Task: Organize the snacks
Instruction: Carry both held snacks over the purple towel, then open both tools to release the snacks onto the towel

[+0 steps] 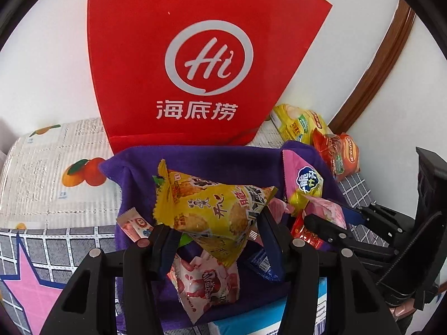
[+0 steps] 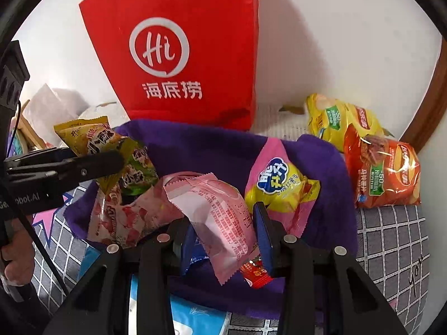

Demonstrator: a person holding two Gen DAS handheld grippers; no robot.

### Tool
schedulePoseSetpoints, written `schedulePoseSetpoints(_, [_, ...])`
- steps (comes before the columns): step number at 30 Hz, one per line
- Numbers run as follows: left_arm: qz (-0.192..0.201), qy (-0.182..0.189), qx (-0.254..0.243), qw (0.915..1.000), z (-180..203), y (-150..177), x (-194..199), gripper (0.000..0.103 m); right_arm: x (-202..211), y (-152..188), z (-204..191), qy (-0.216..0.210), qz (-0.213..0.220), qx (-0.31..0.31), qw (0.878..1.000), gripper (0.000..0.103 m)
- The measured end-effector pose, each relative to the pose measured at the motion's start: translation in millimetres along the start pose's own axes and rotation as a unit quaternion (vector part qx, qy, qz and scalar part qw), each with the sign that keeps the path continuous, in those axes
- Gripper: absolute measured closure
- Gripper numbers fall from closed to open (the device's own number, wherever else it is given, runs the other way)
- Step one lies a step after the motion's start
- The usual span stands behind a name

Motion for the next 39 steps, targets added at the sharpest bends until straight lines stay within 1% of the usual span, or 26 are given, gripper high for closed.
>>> schedulePoseSetpoints(4, [-0.008, 0.001, -0.002, 1.0, 0, 2, -6, 0.052, -7, 1, 0, 0.003, -0.01, 0.004, 1.0, 0.064])
schedulePoseSetpoints(12, [-0.029, 0.001, 0.009, 0.9995, -4, 7, -23, 0.052, -19, 5, -4, 0.007, -0.027, 0.012, 1.0, 0.064])
schedulePoseSetpoints(19, [-0.038, 0.003, 0.01, 0.9992, 0, 9, -32, 0.052, -31, 8, -5, 0.007, -0.043, 0.014, 0.999, 0.064])
schedulePoseSetpoints(27, [-0.045, 0.001, 0.008, 0.999, 3, 12, -37, 0.052, -36, 8, -4, 0.006, -0.046, 0.014, 0.999, 0.064])
schedulePoseSetpoints(39, [-0.055, 0.0, 0.01, 0.9985, 3, 14, -39, 0.052, -45, 8, -5, 0.008, -0.051, 0.015, 0.999, 0.061])
Point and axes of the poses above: each gripper's, at about its wrist camera, not at the fingertips, and x roughly against the way its jaws point, z to its right, y to its underside, the point moved 3 cm from there along -x, roughly the way its jaws point, and after that the axes turned 7 degrees about -x, right-handed, at the moved point
